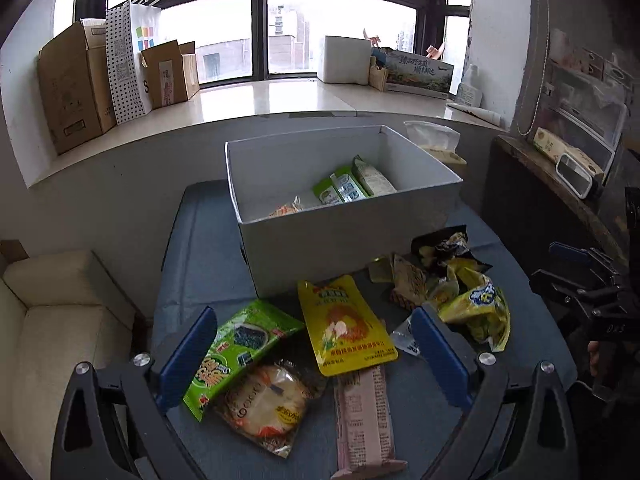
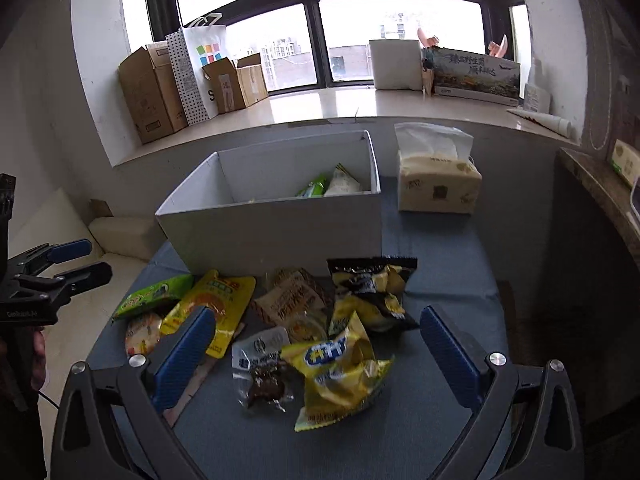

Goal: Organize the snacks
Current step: 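Move both tools back over the remaining snack pile, then grasp the yellow chip bag with the right tool while the left tool grasps the pink-striped bar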

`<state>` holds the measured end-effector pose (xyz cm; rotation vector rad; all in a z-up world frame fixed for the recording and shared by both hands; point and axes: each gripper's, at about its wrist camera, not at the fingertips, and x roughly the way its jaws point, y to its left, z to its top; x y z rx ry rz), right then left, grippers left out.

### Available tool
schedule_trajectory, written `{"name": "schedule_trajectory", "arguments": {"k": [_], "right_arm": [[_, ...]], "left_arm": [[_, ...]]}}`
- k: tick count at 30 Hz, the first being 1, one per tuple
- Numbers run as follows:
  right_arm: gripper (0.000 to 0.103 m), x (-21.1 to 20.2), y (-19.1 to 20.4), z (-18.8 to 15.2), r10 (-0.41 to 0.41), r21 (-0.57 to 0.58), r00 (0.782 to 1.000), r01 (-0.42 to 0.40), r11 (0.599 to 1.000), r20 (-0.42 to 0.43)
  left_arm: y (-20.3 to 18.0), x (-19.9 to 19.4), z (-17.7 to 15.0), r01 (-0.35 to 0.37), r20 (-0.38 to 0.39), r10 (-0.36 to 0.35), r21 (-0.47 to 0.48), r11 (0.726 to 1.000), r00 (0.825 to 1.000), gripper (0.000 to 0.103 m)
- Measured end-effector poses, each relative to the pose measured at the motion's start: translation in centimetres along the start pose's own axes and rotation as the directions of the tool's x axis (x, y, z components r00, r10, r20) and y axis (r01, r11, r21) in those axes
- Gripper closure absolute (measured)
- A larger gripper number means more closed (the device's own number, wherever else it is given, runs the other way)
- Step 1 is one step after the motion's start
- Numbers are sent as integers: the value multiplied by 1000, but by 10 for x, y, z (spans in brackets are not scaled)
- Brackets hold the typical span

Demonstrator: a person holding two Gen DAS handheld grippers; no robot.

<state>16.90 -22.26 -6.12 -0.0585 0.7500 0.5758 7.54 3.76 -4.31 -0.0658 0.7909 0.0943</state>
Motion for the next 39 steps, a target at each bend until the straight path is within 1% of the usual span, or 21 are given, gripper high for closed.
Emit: {"name": "schedule_trajectory", "arguments": {"k": [2,4,7,10,13,16,18,20,21,23,24,26,27,30,33,36,39], "right_arm": [[0,2,-9,-19,-26,13,999,26,1000,-24],[0,8,-18,-32,-25,27,999,26,999,-37],[0,26,-22,-41,-34,14,995,35,999,-93],[0,41,-23,-45,-34,7,992,36,999,-121],[0,59,-26,-46,-18,33,988,23,999,-155],[0,78,-30,-45,8,73,981,6,997,-192],[0,89,-34,-45,5,100,976,18,995,-218],[0,96,-37,-45,38,136,972,-7,991,-231],[0,99,-38,-46,52,147,971,-18,989,-232],[0,100,-35,-46,49,125,974,-22,992,-221],[6,99,-34,-47,48,120,975,-22,993,-215],[31,94,-31,-46,43,111,980,-21,994,-195],[35,93,-30,-47,60,116,977,-37,993,-205],[37,86,-27,-50,62,105,977,-42,994,-202],[38,67,-26,-54,95,126,982,-75,989,-163],[38,42,-32,-56,99,152,988,-81,985,-115],[38,18,-36,-59,118,193,990,-101,976,-79]], "left_arm": [[-5,-1,-13,-15,-15,16,16,1000,1000,3],[-6,0,-24,4,-35,-3,7,1000,999,3],[-8,4,-37,21,-63,-21,0,1000,998,3],[-9,9,-47,13,-86,-13,3,1000,996,3],[-6,13,-53,28,-105,-29,-13,1000,994,3],[-5,15,-54,34,-112,-35,-15,999,993,3],[-6,15,-54,35,-114,-36,-15,999,993,3],[-6,16,-54,38,-117,-39,-13,999,992,3],[-7,17,-55,37,-122,-38,-11,999,992,3],[-9,21,-56,44,-134,-45,-7,999,990,3],[-10,23,-57,47,-142,-47,-6,999,989,3],[-14,26,-59,47,-151,-47,0,999,987,3],[-15,28,-60,48,-154,-46,3,999,987,3],[-19,32,-64,58,-169,-55,9,998,984,3],[-23,38,-67,79,-186,-76,11,997,980,3],[-31,46,-71,93,-210,-85,26,995,974,3],[-41,56,-76,93,-237,-79,46,995,968,3]]}}
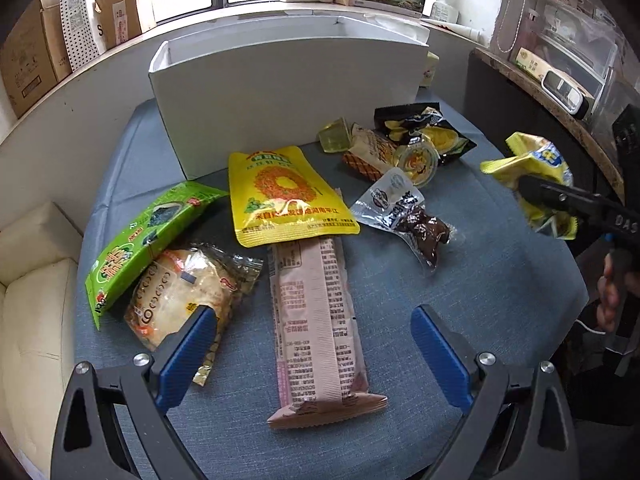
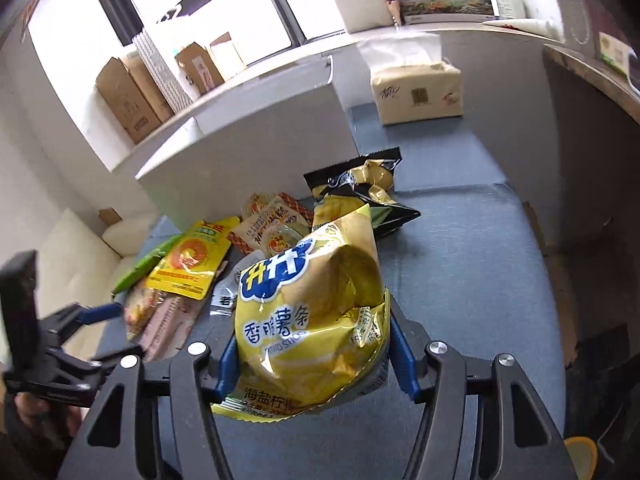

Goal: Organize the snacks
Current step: 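Grasp the yellow chip bag with the right tool while the left tool grasps the pink-striped bar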

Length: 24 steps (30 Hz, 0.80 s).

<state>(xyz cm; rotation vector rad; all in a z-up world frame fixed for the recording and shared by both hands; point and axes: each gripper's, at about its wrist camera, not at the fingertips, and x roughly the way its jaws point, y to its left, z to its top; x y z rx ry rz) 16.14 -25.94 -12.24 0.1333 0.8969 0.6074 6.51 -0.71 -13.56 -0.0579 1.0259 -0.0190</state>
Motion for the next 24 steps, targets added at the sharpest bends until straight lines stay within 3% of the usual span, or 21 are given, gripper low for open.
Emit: {"name": "schedule_trajectory", "arguments": {"k": [3,6,9,12,19,24], "right_arm": [[37,-14,-1,-4,-7,12,1000,6,1000,16],[37,-19,1,-6,-8,15,1000,8,1000,20],[37,-17,5,-6,-8,5,1000,7,1000,11],[37,-18,7,-10,-4,-8,1000,4,1000,1],[37,-15,21,-15,22,-30,1000,-22,999,-3],[37,-18,30,-16,40,-43,999,-40,998,-3]], "left_arm": [[-6,17,-2,14,-36,-14,1,1000,999,4],[-7,34,-4,5,-73,-6,-6,1000,997,19],[-10,37,-3,-29,-53,31,25,999,998,23],[-7,35,-2,-40,-33,41,21,999,999,45],[-5,19,-9,-16,9,16,53,998,1000,51],[0,-10,-17,54,38,-55,22,998,998,52]]}}
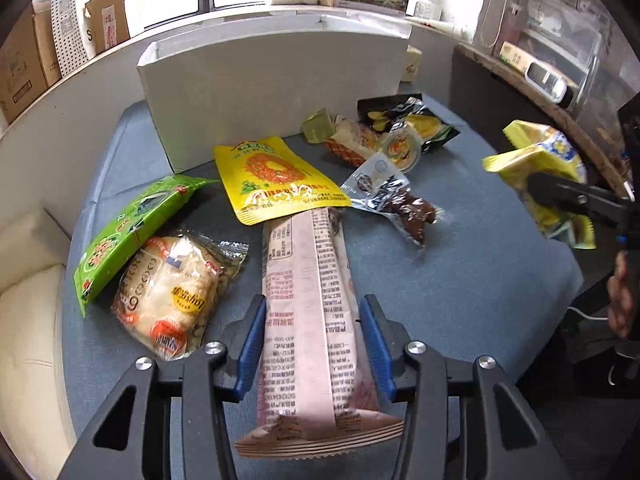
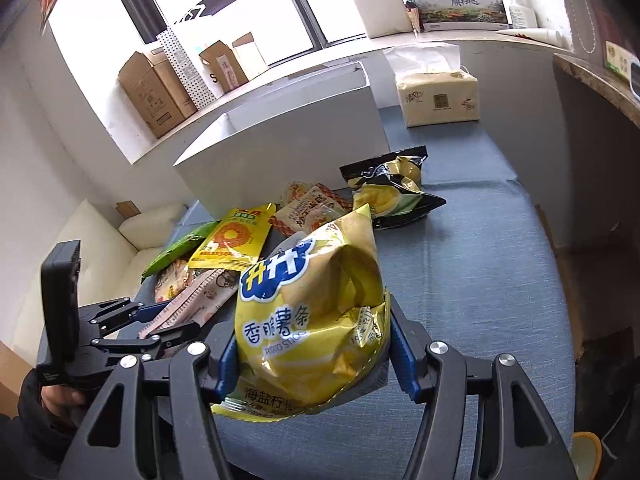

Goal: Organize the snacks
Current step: 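Grasp the yellow chip bag with the right tool while the left tool grasps the pink-striped bar, then carry the chip bag and pink bar into the white box and open both tools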

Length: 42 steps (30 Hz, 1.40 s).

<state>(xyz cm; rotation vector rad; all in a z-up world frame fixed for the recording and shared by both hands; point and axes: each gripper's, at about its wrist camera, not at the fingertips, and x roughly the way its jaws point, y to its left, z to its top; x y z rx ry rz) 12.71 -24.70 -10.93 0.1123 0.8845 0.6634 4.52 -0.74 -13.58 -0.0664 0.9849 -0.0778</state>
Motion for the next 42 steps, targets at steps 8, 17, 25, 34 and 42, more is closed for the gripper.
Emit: {"name": "schedule_trajectory", "arguments": {"k": [8,17,25,34,42], "right_arm": [[37,-2,10,1,18,-19,1000,-18,1000,7],[37,-7,14,4,27,-16,999,-27,999,22],[37,-14,28,21,51,-54,997,-48,997,61],[37,-4,54,101,82,-159,984,-57,986,157],[37,42,50,197,30,-140,981,-3,990,192]], "left_arm": [[6,-37,-5,9,64,-9,0,1000,998,61],[6,-75,13,31,179,-27,-17,999,984,61],[5,-117,46,10,303,-11,4,1000,953,61],[37,-119,132,-37,421,51,-43,998,905,61],[68,-66,204,-77,386,103,-81,994,917,61]]}}
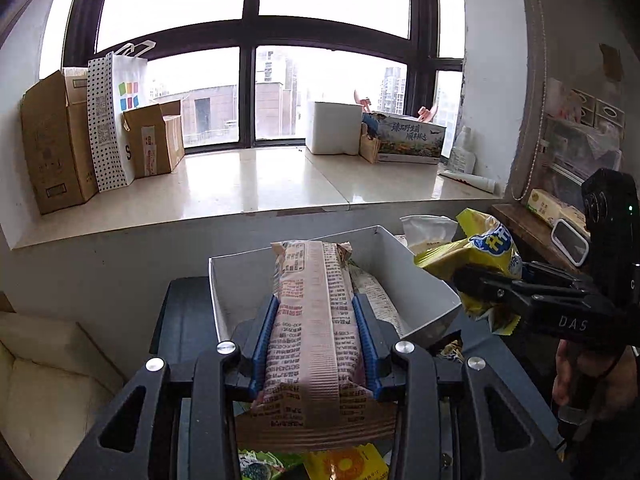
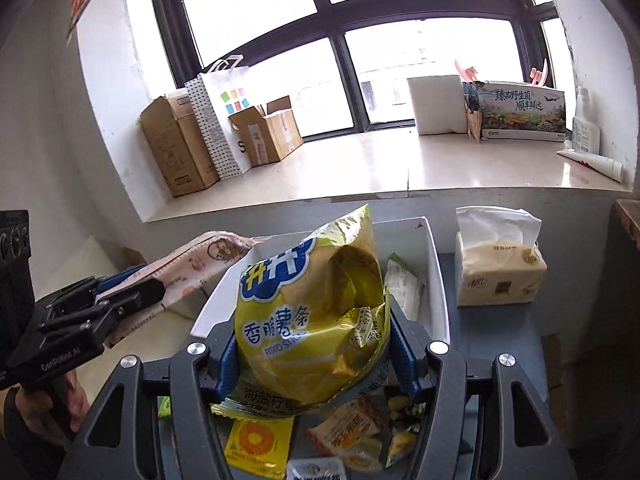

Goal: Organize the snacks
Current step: 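Carry the chip bag and pink bar into the white box and open both tools, then move the right tool down to the yellow pea-snack pouch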

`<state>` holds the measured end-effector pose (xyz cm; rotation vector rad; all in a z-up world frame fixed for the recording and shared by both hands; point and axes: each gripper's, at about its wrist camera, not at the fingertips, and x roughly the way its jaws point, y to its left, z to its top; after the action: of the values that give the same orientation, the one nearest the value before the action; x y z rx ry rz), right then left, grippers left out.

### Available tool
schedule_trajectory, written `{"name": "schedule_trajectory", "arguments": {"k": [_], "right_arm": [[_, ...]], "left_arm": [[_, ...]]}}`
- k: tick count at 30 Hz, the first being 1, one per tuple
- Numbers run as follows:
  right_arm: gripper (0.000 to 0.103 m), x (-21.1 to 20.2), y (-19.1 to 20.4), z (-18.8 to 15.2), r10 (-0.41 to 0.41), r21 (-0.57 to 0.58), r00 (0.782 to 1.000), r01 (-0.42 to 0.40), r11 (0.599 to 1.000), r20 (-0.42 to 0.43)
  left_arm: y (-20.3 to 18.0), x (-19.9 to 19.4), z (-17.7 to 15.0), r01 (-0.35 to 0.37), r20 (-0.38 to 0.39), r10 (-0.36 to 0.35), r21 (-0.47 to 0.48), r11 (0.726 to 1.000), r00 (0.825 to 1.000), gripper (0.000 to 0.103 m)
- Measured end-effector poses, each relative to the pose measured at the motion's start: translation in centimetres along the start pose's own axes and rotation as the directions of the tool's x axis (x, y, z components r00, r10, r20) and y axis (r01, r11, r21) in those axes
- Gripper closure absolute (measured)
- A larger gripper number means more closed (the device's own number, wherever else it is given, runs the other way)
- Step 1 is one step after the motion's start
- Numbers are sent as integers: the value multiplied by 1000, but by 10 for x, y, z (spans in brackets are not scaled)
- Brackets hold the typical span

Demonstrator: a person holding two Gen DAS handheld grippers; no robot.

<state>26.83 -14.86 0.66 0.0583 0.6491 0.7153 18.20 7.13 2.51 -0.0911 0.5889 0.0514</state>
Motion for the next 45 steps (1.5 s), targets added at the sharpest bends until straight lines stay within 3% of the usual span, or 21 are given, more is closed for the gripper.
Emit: {"name": "schedule_trajectory", "arguments": {"k": [4,5,6,7,10,12,23,31,34,38,41,45], "right_arm": [[34,44,-20,20,-39,41,998,41,998,-48],[32,53,-26,24,-45,59,998,48,997,-51],[17,62,-32,27,-38,79,998,43,996,-56],[5,71,-37,29,-14,100,997,21,995,-74],[3,76,-47,28,-11,151,996,25,988,-91],[0,70,-47,24,-9,141,996,20,990,-84],[0,24,-41,3,13,107,1000,-10,994,-24],[0,-34,-10,-48,60,37,998,-59,998,-9],[0,-51,7,-81,112,0,993,-113,994,-32],[0,-52,28,-120,111,-41,990,-116,992,-91],[0,-33,47,-138,99,-102,983,-115,988,-157],[0,4,73,-151,110,-149,963,-149,978,-244]], "left_arm": [[12,43,5,-45,-34,43,-34,998,998,60],[13,52,5,-56,-44,54,-35,998,998,56],[13,60,5,-63,-59,61,-32,997,996,51],[12,67,6,-82,-77,79,-29,996,994,39],[9,72,4,-122,-79,122,10,993,989,17],[7,67,0,-132,-64,134,26,991,989,10],[8,26,-11,-143,-77,145,29,989,986,8],[2,-48,-42,-109,-28,109,10,994,994,0],[4,-74,-60,-102,-9,102,-3,995,995,0],[11,-95,-88,-137,-25,136,-10,991,990,0],[17,-105,-106,-193,-38,193,2,981,980,0],[31,-113,-124,-195,-100,189,-46,980,977,0]]}}
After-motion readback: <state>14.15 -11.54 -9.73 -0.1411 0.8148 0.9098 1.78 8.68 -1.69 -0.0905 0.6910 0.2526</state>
